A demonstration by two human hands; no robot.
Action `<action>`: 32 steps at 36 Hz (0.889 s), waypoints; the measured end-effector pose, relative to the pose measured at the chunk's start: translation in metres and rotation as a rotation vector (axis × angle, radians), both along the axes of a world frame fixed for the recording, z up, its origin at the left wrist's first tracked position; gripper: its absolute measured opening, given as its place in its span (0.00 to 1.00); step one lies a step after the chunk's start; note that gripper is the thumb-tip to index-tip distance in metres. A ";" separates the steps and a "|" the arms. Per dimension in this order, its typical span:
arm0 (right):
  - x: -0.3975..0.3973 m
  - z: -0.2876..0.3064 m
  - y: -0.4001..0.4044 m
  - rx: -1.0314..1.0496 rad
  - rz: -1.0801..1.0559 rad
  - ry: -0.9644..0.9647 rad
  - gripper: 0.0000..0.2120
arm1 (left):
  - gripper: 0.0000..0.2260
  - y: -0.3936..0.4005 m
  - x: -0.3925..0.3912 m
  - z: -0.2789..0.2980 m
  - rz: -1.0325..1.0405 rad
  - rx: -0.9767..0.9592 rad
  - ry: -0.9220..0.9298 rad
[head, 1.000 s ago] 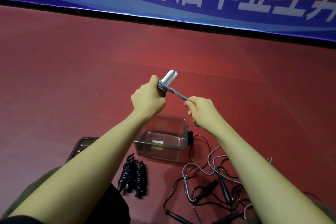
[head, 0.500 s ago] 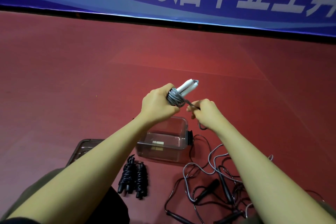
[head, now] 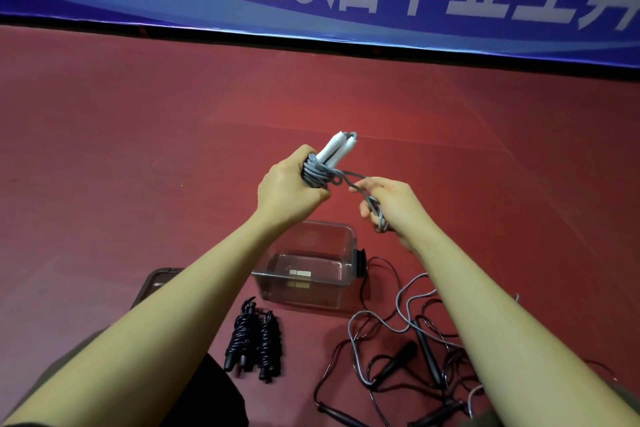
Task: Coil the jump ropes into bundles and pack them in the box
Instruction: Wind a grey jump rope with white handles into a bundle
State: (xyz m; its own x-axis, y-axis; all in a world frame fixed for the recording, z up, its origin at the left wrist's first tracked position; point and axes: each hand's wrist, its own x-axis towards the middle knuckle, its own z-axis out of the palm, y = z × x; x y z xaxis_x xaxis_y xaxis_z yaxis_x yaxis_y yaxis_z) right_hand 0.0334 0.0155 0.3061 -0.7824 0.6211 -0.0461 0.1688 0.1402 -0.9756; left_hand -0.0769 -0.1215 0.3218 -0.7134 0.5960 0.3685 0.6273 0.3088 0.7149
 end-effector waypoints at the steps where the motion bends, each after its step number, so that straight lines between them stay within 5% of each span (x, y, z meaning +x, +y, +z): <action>1: -0.001 -0.001 0.001 -0.024 -0.055 -0.009 0.14 | 0.12 -0.001 0.002 0.000 -0.023 0.017 0.000; 10: -0.008 0.000 0.007 0.089 -0.087 -0.084 0.16 | 0.12 -0.011 0.004 0.004 -0.235 -0.109 0.208; 22: -0.009 0.008 0.003 0.942 0.208 -0.290 0.12 | 0.11 -0.011 0.007 -0.002 -0.426 -0.848 0.738; 27: -0.008 0.021 -0.019 1.224 0.237 -0.282 0.15 | 0.11 -0.004 0.001 -0.016 -0.268 -0.873 0.646; 32: -0.008 0.023 -0.027 1.112 0.198 -0.234 0.14 | 0.15 0.002 -0.004 -0.026 -0.093 -0.738 0.454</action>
